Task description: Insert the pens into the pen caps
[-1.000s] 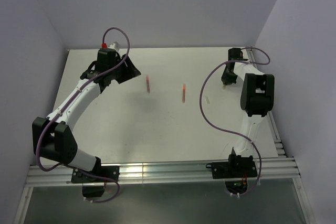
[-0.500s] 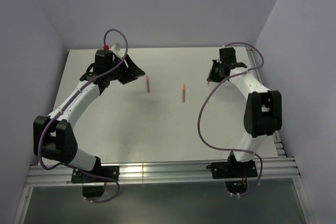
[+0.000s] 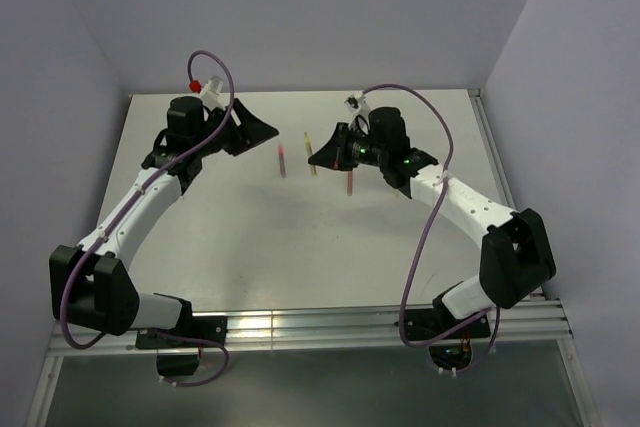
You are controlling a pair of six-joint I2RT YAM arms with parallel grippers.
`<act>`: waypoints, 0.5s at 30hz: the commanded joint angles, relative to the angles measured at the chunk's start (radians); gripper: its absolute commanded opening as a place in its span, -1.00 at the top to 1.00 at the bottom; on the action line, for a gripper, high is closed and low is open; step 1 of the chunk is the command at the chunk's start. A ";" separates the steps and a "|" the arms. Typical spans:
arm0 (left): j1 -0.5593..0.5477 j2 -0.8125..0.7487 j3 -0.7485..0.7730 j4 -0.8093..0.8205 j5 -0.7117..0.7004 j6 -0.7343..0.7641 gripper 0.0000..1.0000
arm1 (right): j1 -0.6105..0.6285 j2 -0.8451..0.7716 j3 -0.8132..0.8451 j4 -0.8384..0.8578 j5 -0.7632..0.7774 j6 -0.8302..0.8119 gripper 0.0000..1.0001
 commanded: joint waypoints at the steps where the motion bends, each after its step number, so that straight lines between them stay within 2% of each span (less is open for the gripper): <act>1: -0.006 -0.038 -0.023 0.094 0.043 -0.024 -0.25 | 0.046 -0.020 0.002 0.179 -0.073 0.089 1.00; 6: -0.052 -0.059 -0.049 0.101 0.019 -0.016 -0.26 | 0.087 -0.013 0.003 0.260 -0.078 0.146 1.00; 10: -0.082 -0.090 -0.092 0.181 0.022 -0.038 -0.27 | 0.104 0.012 0.026 0.255 -0.073 0.150 1.00; 15: -0.093 -0.118 -0.112 0.196 0.012 -0.045 -0.28 | 0.109 0.021 0.034 0.256 -0.066 0.155 1.00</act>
